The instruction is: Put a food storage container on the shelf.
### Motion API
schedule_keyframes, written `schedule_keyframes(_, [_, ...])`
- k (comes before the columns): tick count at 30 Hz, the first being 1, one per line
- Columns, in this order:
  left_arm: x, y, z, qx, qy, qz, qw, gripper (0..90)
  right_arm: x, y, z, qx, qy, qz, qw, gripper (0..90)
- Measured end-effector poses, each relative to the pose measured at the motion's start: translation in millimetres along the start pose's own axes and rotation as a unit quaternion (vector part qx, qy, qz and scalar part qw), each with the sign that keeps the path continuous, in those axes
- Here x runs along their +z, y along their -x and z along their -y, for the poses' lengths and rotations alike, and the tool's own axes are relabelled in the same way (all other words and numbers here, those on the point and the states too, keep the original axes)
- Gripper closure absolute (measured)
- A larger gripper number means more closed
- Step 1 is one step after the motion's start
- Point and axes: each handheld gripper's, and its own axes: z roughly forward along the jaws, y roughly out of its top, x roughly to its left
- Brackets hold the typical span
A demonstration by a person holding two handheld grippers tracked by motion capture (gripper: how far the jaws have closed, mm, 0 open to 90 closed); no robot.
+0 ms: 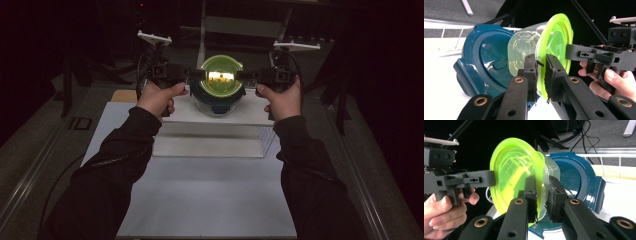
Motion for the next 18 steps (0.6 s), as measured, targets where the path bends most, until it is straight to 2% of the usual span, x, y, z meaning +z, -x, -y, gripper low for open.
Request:
schedule_keyframes(7, [6.2, -2.4, -5.0, -0.007, 0.012, -0.005, 0.9999, 76.8, 4.5, 7.1, -3.8, 0.018, 0.006, 0.004, 0.9998, 74.9])
schedule_keyframes(11, [9.7, -4.6, -6.0, -0.004, 0.016, -0.013, 0.9998, 74.4, 6.6, 6.7, -5.7, 0.013, 0.007, 0.012, 0.9998, 74.3])
schedule_keyframes(18, [16.0, -11.2, -9.0, 0.001, 0.030, -0.028, 0.9992, 69.2, 13.8, 9.1, -12.4, 0.022, 0.012, 0.018, 0.9995, 71.8])
